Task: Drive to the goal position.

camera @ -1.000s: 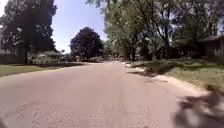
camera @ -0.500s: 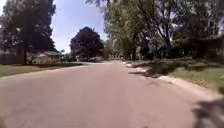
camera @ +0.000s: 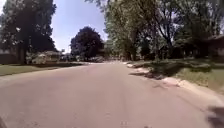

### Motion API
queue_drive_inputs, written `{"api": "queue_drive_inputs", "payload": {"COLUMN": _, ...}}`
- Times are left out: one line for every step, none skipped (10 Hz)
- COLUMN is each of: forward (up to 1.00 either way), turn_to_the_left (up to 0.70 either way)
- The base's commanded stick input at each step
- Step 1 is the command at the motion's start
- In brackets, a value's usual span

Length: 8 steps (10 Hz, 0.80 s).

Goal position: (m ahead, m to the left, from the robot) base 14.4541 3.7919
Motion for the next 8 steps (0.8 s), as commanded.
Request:
{"api": "queue_drive_inputs", "payload": {"forward": 0.50, "turn_to_the_left": 0.00}}
{"api": "queue_drive_inputs", "payload": {"forward": 0.50, "turn_to_the_left": 0.00}}
{"api": "queue_drive_inputs", "payload": {"forward": 0.50, "turn_to_the_left": 0.00}}
{"api": "queue_drive_inputs", "payload": {"forward": 0.50, "turn_to_the_left": 0.00}}
{"api": "queue_drive_inputs", "payload": {"forward": 0.50, "turn_to_the_left": 0.00}}
{"api": "queue_drive_inputs", "payload": {"forward": 0.50, "turn_to_the_left": 0.00}}
{"api": "queue_drive_inputs", "payload": {"forward": 0.50, "turn_to_the_left": -0.06}}
{"api": "queue_drive_inputs", "payload": {"forward": 0.50, "turn_to_the_left": -0.50}}
